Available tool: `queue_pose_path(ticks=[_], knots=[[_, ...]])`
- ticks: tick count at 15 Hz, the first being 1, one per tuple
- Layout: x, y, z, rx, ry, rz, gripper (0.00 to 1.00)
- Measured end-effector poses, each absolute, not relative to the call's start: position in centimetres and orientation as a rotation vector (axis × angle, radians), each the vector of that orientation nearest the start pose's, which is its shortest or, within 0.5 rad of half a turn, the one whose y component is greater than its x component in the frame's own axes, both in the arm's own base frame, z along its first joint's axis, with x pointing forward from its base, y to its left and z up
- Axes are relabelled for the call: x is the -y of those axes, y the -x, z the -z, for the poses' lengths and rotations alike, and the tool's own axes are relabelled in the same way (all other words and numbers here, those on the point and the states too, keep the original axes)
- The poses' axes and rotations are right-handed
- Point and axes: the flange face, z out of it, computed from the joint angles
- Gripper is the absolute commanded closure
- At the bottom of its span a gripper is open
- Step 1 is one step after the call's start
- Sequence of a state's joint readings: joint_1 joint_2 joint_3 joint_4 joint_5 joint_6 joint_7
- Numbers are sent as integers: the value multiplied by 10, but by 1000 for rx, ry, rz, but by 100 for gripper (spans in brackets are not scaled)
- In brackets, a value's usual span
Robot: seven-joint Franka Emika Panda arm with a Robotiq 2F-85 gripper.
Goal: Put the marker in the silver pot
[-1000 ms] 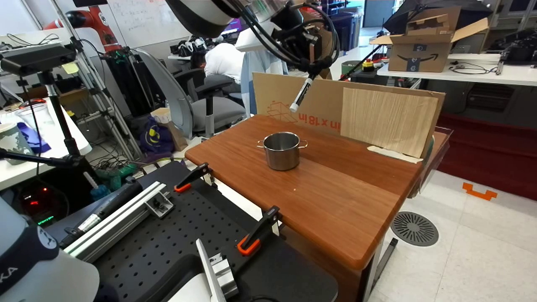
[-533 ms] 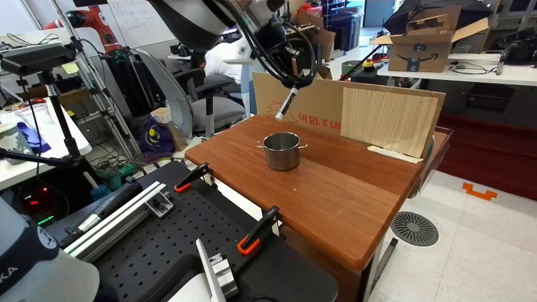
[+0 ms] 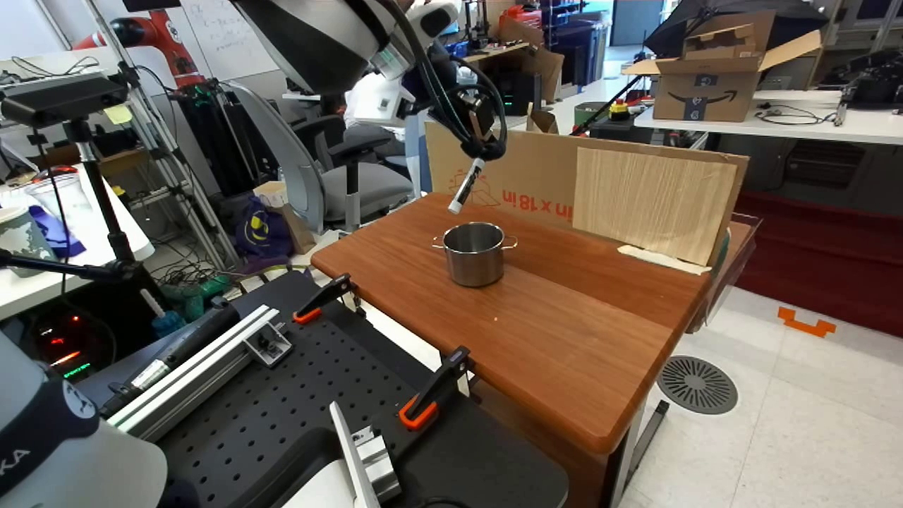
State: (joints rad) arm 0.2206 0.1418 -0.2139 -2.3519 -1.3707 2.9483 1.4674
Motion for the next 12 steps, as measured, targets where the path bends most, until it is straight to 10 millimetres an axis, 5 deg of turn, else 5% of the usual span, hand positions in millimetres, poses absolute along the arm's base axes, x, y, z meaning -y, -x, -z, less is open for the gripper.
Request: queue_pose_path(ticks=[12], knots=[[-60, -475, -259, -206, 3179, 1095, 95]])
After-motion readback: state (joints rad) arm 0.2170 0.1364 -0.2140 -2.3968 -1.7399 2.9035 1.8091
